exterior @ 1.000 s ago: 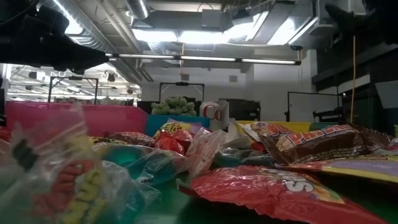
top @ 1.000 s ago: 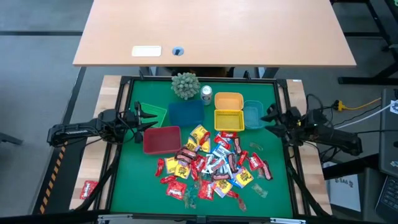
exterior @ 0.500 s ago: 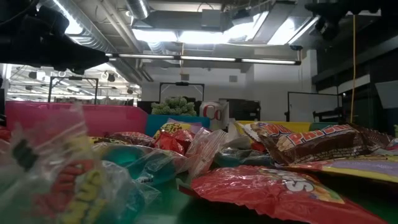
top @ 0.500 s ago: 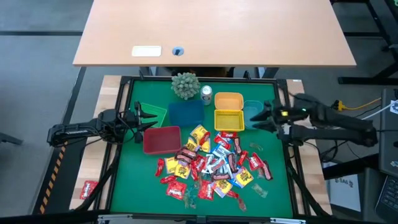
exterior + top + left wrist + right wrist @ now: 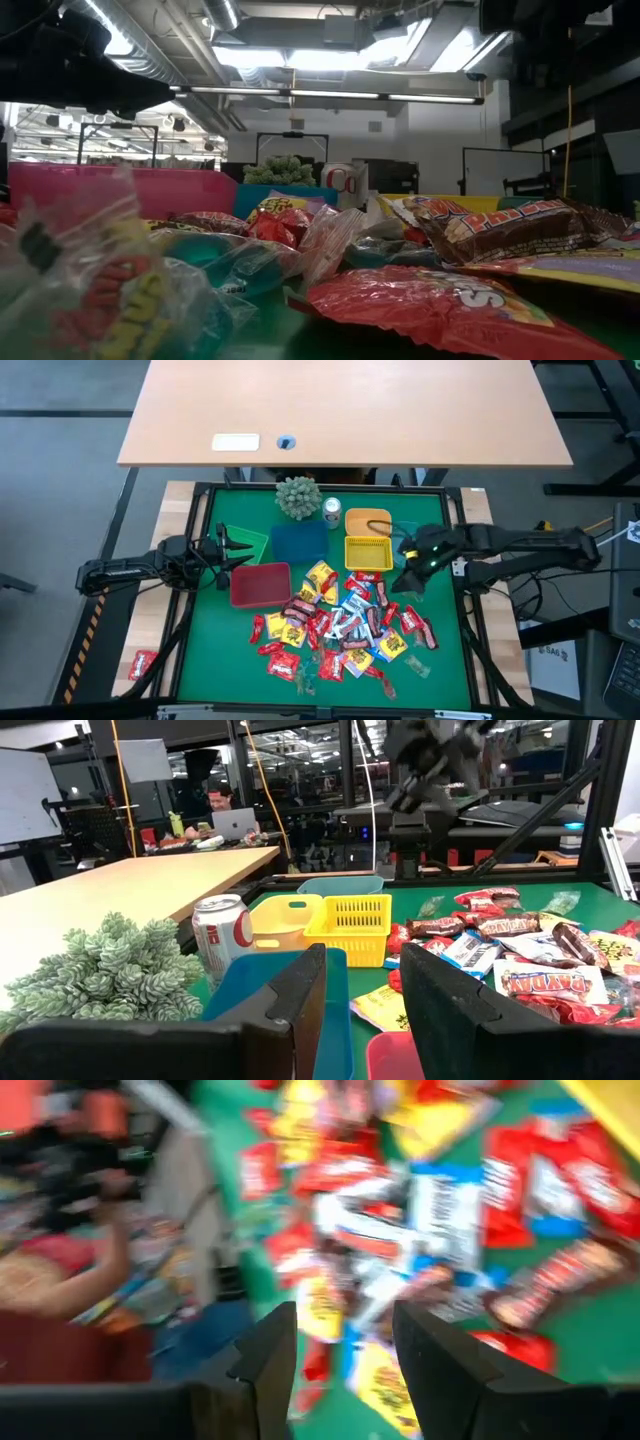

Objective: Sort candy
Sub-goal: Put the brown candy bar into the green bin

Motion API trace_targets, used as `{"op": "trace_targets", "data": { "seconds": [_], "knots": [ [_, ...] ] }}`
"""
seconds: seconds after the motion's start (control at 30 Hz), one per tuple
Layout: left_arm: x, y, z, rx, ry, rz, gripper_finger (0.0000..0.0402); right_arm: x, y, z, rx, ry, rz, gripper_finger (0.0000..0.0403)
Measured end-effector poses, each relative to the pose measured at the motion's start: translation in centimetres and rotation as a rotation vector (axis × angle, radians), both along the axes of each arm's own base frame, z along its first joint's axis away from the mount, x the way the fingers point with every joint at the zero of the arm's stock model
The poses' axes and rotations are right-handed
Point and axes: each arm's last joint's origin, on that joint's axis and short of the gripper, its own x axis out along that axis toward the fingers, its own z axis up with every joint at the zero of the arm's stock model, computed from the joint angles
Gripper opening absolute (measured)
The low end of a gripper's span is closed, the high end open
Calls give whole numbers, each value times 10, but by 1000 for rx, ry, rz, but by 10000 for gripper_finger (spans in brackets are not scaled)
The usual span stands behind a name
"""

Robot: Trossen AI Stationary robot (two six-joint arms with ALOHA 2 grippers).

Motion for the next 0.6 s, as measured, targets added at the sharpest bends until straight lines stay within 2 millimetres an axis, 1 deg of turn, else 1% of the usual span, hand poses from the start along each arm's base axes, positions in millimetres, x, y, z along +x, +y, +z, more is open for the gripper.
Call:
{"op": "trace_targets", "data": {
  "seconds": [0.17,0.27,0.37,0.6],
  "knots": [
    [0,0,0,2,1,0,119,9,13,-21,-84,195,-127,165],
    [0,0,0,2,1,0,119,14,20,-32,-147,272,-177,165],
    [0,0,0,2,1,0,119,22,24,-43,-217,312,-197,165],
    [0,0,0,2,0,0,119,39,27,-70,-261,434,-195,165]
  ]
}}
